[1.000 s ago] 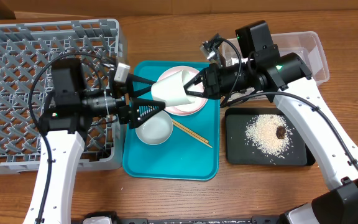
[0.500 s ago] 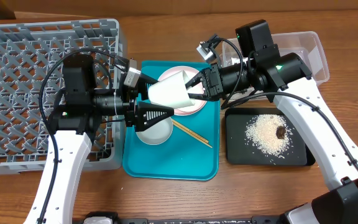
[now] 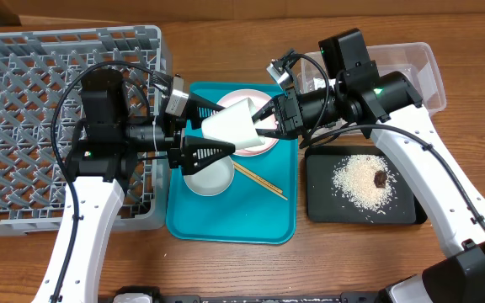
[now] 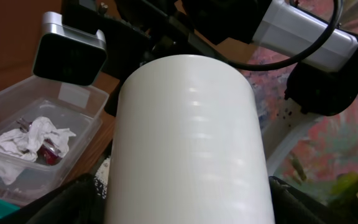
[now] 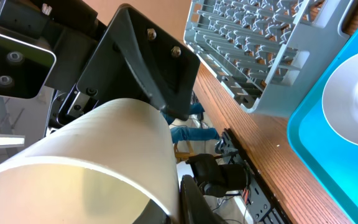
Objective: Sort waste into correct bins and load items into the dishwasher
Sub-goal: 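Hand the white cup from the right gripper to the left gripper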
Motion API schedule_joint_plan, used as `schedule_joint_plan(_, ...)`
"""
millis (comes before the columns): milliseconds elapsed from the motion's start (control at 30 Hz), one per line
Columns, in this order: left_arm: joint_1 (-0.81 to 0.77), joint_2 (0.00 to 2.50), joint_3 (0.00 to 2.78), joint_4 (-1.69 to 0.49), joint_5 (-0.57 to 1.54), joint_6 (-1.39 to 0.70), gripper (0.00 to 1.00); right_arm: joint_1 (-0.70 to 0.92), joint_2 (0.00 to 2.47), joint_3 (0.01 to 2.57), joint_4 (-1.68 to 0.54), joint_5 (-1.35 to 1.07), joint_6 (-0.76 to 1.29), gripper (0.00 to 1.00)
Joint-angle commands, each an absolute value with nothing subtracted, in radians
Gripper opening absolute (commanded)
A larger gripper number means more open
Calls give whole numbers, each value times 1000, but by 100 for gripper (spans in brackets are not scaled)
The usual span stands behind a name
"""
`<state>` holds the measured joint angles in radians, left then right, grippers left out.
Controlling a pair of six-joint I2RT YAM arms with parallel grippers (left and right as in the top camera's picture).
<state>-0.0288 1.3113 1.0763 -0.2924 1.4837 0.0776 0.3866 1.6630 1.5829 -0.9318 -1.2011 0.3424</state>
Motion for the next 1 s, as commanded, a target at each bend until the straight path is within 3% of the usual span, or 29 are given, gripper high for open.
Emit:
schedule_joint_plan(0,-34,1315,1096,-290,1520,63,86,386,1663,1589,-929,-1225,336,4)
schedule_joint_plan(167,-34,1315,1096,-290,1520,63,81,386,1663,1589,-929,-1225,336,4)
schedule_joint_plan(400,-34,1315,1096,-286,1505,64,66,386,1663,1589,-929,-1225,336,5)
schedule_joint_plan(633,-32,1315,1096,-287,1358,54,52,386,1663,1589,-936,-1152,336,31)
schedule_joint_plan(833,-17,1314,1096,-315,1173,29,42,369,1663,1589,-1036,-716,341,48)
schedule_joint_plan(967,31,1314,1096,-401,1044,30,43,336,1662,1590,-1124,-371,374,49)
